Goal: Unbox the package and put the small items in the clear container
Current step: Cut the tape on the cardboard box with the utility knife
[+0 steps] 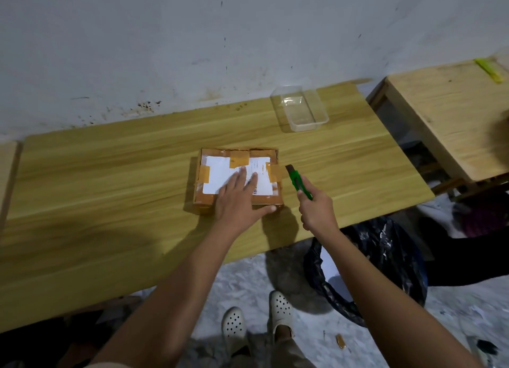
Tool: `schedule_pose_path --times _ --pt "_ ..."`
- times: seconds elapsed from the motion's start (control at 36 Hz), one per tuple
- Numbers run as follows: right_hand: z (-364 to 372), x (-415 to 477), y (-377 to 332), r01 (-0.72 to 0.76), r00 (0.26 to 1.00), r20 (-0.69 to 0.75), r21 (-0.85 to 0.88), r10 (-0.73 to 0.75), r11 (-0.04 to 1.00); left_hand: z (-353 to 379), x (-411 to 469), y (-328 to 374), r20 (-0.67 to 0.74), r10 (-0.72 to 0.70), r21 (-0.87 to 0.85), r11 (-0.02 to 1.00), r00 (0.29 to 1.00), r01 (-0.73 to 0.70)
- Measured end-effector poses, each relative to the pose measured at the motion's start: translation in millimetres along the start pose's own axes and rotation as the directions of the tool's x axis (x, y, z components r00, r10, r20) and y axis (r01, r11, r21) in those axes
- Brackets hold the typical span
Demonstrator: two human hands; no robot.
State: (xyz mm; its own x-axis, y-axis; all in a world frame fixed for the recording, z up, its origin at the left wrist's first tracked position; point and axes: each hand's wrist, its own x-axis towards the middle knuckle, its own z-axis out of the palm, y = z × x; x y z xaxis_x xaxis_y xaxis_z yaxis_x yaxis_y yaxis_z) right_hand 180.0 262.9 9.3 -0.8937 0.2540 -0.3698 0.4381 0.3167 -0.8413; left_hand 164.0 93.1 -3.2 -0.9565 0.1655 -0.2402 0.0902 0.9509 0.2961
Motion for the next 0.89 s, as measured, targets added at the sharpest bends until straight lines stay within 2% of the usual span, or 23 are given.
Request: schedule_pose_path --times 0.14,0.39,0.58,0.89 --pt "7 1 -2 0.044 0.999 0.011 -0.012 -0.044 0.999 6 -1 -19 -0.026 0.06 0.088 0.994 0.998 -0.057" --pt "13 0 -13 0.098 0.995 0.036 -0.079 -0.095 0.992 16 -1 -6 -0.096 -0.046 0.043 0.998 0.994 0.05" --pt "15 1 -29 0.154 0.988 0.058 -0.218 -0.145 0.964 17 -1 -6 -0.101 -0.049 0.06 0.997 0.994 0.055" --pt "12 2 -38 0.162 0.985 0.11 -0.364 -0.13 0.917 20 1 -7 -0.116 -0.055 0.075 0.995 0.992 0.064"
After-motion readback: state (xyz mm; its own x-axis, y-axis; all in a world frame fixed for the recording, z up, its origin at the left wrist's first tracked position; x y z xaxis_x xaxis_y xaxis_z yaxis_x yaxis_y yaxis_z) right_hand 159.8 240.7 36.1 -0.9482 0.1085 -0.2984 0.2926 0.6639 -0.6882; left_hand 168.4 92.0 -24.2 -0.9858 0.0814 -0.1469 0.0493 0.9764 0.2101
